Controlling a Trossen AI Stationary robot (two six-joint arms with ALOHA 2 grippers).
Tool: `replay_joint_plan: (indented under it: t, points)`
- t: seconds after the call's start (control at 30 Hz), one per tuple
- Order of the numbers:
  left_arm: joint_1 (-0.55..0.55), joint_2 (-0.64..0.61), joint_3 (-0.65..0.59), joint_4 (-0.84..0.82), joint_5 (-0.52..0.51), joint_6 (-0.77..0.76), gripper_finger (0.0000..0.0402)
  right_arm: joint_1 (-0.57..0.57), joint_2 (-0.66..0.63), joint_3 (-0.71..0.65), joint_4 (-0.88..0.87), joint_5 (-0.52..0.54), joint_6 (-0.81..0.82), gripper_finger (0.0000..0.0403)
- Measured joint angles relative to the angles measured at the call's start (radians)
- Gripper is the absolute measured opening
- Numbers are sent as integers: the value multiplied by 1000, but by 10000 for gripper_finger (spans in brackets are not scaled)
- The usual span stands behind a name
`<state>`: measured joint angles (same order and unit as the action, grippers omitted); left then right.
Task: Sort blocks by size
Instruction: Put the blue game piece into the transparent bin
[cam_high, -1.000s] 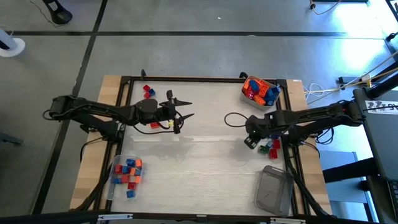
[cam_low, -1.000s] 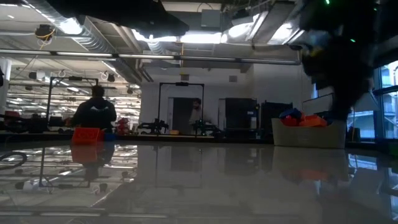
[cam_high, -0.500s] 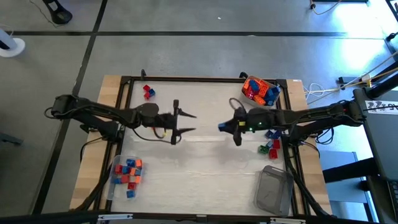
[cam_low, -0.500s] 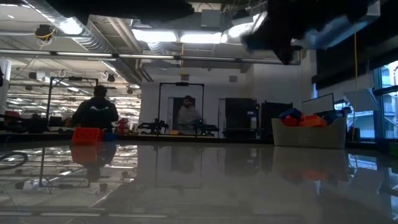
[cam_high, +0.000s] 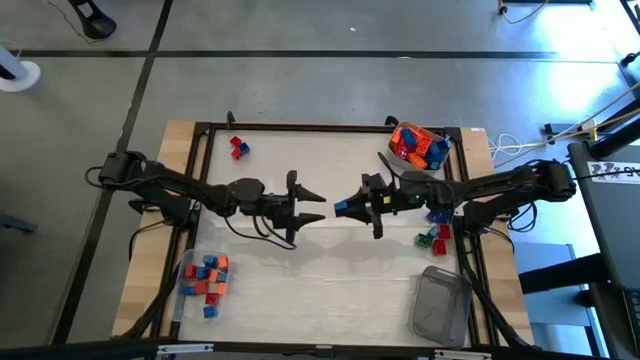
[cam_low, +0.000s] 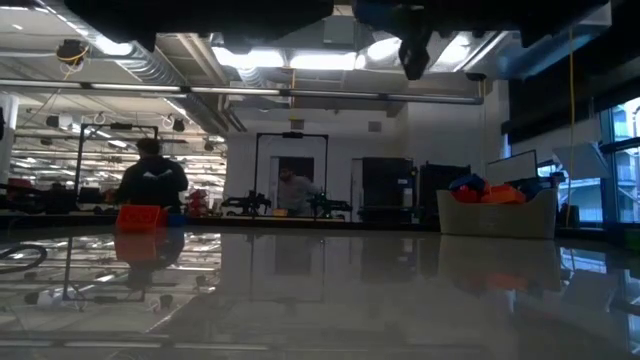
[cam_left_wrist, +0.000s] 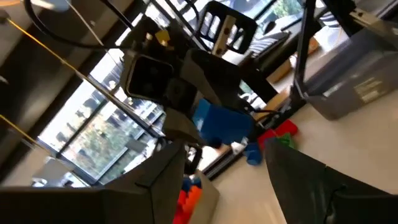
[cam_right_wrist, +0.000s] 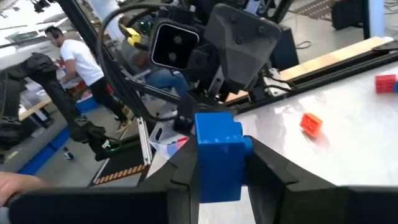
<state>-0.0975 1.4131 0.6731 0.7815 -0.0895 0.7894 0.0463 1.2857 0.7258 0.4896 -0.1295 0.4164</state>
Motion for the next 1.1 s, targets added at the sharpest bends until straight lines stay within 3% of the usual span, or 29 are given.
replay_joint_plan:
  t: [0.17, 1.1]
  points:
    - [-6, 38, 2, 87, -1, 30, 210, 0, 49, 0, 89, -13, 23, 92]
    - [-7, 39, 15, 43, 53, 33, 210, -1, 147, 0, 263, -6, 56, 92]
